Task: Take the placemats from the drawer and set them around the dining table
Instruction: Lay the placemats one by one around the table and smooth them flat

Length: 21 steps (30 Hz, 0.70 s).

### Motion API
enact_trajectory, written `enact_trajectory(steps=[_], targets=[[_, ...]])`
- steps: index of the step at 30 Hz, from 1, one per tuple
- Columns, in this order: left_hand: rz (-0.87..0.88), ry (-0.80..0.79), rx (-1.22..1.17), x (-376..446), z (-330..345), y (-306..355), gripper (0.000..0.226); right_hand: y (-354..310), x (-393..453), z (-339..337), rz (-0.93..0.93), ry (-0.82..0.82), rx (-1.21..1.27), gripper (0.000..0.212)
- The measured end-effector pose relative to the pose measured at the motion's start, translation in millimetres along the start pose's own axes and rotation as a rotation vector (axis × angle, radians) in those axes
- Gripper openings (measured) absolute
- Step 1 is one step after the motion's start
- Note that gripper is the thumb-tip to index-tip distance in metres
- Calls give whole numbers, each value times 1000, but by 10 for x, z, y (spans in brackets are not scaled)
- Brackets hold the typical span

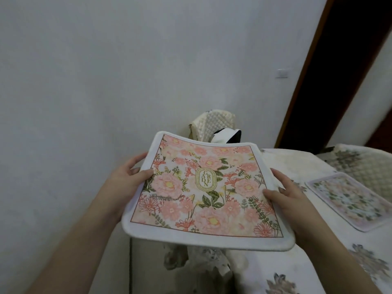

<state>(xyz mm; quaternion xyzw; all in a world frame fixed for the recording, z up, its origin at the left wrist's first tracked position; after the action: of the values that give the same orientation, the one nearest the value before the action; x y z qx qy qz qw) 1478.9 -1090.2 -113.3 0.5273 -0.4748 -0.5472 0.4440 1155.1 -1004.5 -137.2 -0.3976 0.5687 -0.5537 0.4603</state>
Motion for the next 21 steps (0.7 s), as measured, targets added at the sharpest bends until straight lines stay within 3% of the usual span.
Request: enact_trajectory(steps=[9, 21], targets=[[-28, -261, 14, 1037, 502, 196, 40, -50, 219, -270, 4, 233, 101, 47], [48, -484, 66, 1512, 2119, 198, 42, -13, 239, -1391, -35, 479, 134, 53]])
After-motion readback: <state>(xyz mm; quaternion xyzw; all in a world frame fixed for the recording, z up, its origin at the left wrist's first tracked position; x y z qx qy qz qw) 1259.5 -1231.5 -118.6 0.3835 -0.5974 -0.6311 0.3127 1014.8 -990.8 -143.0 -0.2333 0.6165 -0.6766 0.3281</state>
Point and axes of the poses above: each hand's wrist, its own x-axis towards the middle knuckle, its own z-axis out of the palm, y = z × x, the point moved 2 cm from there along x, towards the middle knuckle, and after that the axes turned 3 degrees about -z, right-handed, at the moved point
